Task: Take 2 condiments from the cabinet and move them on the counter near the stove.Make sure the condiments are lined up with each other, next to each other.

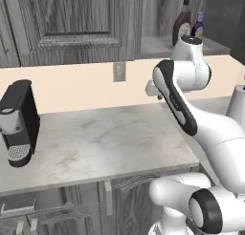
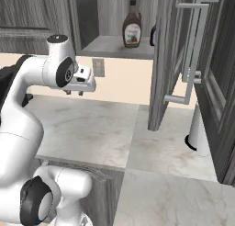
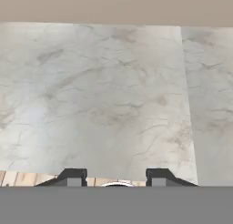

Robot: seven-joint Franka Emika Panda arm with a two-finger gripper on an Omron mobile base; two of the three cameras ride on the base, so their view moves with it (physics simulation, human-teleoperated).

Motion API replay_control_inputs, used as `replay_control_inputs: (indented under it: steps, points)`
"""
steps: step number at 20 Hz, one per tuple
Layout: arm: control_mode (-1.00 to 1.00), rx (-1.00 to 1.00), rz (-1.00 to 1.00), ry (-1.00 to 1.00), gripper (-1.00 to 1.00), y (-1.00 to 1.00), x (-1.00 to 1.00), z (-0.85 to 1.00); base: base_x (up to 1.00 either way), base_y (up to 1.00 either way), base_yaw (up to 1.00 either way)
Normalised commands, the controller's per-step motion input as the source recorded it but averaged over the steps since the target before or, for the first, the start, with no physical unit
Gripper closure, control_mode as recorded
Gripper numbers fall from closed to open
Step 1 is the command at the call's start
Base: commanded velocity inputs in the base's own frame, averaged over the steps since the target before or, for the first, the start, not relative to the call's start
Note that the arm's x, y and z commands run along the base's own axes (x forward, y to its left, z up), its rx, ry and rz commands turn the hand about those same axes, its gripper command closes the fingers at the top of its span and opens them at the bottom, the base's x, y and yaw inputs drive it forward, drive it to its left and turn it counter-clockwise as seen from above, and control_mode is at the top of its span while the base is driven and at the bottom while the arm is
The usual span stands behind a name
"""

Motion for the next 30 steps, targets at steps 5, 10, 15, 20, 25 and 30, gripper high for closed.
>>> replay_control_inputs:
  steps: [5, 10, 15, 20, 25, 30]
  points:
    - [-1.0, -0.01, -0.05, -0.32, -1.0, 0.13, -0.37, 0.07, 0.0, 0.0, 0.0]
    - [-1.0, -0.07, -0.23, -0.7, -1.0, -0.07, -0.18, 0.34, 0.0, 0.0, 0.0]
    - [-1.0, -0.01, -0.28, -0.52, -1.0, -0.14, 0.05, 0.32, 0.0, 0.0, 0.0]
    - [-1.0, 0.0, -0.19, -0.12, -1.0, -0.28, 0.04, 0.45, 0.0, 0.0, 0.0]
    - [-1.0, 0.0, -0.05, 0.01, -1.0, -0.2, 0.01, 0.44, 0.0, 0.0, 0.0]
    - [-1.0, 0.0, -0.05, 0.1, -1.0, -0.21, 0.19, 0.4, 0.0, 0.0, 0.0]
